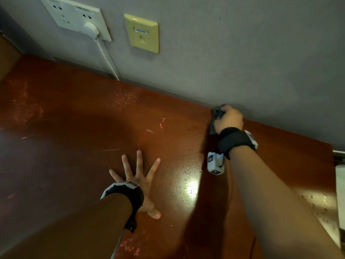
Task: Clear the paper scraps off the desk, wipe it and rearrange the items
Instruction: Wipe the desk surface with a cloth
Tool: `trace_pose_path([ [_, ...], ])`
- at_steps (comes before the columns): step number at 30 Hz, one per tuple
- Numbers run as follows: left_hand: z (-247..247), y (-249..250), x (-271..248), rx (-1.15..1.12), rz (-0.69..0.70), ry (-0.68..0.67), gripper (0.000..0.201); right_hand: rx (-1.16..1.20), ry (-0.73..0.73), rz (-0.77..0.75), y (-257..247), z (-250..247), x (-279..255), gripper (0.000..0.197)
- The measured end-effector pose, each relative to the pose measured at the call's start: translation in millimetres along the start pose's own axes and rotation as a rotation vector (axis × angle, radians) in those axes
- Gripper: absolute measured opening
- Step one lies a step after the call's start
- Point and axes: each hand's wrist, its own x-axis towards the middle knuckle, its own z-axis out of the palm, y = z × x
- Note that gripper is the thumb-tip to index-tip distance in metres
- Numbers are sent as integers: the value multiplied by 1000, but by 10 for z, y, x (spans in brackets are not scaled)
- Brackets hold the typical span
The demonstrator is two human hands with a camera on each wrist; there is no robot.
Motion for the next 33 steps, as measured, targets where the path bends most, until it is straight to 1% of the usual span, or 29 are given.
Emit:
trace_pose_path([
  [7, -26, 4, 17, 19, -12, -24, 155, -79, -216, -367, -1262, 607, -428, 38],
  [10, -31, 28, 32, 32, -33, -53, 152, -118, -325, -520, -1573, 843, -686, 38],
  [12, -33, 48, 27, 42, -51, -52, 151, -159, -365, -579, -1659, 896, -786, 35],
  [14, -23, 49, 29, 32, -49, -44, 150, -188, -387, -585, -1638, 840, -757, 38],
  [16, -16, 21, 37, 17, -29, -27, 153, -200, -377, -541, -1506, 714, -591, 40],
  [18, -1, 6, 43, 6, -11, -6, 155, -192, -333, -458, -1249, 540, -340, 42],
  [21, 27, -1, 50, 2, 2, 7, 156, -214, -234, -322, -751, 234, 27, 37],
  [23, 31, -2, 53, 6, 2, 16, 156, -244, -188, -218, -433, 43, 191, 40],
  [25, 27, 3, 54, 15, -1, 21, 156, -249, -160, -134, -231, -63, 264, 40],
  [27, 23, 5, 55, 18, -4, 17, 156, -262, -152, -102, -195, -48, 282, 39],
  [29, 20, 0, 55, 21, -2, 18, 156, -279, -144, -121, -303, 25, 260, 41],
  [33, 28, -3, 62, 21, -1, 11, 154, -232, -171, -259, -768, 247, 44, 40],
])
